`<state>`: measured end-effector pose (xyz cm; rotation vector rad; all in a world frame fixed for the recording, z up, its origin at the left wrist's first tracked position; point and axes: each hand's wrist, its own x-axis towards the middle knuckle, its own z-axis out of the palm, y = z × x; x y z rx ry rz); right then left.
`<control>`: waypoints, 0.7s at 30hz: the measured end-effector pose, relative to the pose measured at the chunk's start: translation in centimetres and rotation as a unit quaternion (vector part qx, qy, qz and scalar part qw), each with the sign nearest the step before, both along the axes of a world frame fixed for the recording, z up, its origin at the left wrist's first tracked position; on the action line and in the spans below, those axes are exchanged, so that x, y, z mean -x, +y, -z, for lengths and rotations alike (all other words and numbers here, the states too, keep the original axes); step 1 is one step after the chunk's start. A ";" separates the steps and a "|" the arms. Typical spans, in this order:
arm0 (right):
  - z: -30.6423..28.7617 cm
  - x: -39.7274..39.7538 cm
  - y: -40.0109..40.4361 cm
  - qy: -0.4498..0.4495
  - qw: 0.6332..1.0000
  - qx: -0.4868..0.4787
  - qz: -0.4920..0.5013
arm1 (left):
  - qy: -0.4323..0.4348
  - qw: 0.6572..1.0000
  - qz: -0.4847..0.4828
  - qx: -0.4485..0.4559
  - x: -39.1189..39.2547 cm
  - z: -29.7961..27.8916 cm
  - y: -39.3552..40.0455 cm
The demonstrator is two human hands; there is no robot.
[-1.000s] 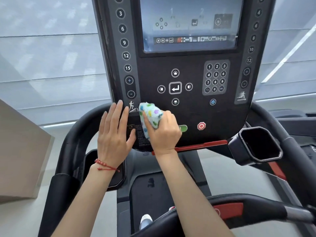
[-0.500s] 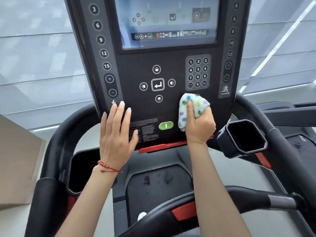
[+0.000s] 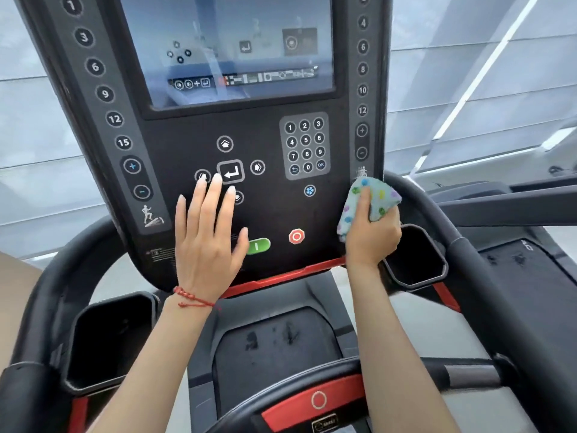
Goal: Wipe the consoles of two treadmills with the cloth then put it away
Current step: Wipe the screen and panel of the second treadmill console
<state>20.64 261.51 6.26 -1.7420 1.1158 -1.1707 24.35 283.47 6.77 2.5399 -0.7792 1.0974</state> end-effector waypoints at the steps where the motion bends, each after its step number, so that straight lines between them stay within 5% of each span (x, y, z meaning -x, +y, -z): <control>1: -0.4 -0.3 0.9 0.001 1.000 0.008 -0.007 | -0.001 1.000 -0.006 0.000 -0.2 0.0 -0.1; 5: -1.3 -2.5 5.4 -0.004 0.975 0.187 -0.119 | -0.006 1.000 -0.029 -0.009 -0.7 0.0 -0.3; 11: -2.1 -3.7 4.6 0.008 0.930 0.340 -0.140 | -0.011 0.999 -0.040 -0.013 -1.1 0.1 -0.1; 14: -3.0 -4.1 2.2 0.001 0.945 0.308 -0.110 | -0.012 0.999 -0.047 -0.014 -1.1 0.2 -0.2; 18: -5.5 -4.4 -3.3 0.018 0.992 0.118 -0.037 | -0.010 0.999 -0.051 -0.012 -0.9 0.1 -0.6; 21: -5.9 -4.5 -4.8 0.009 0.995 0.098 -0.035 | -0.011 0.998 -0.058 -0.011 -0.9 0.1 -0.8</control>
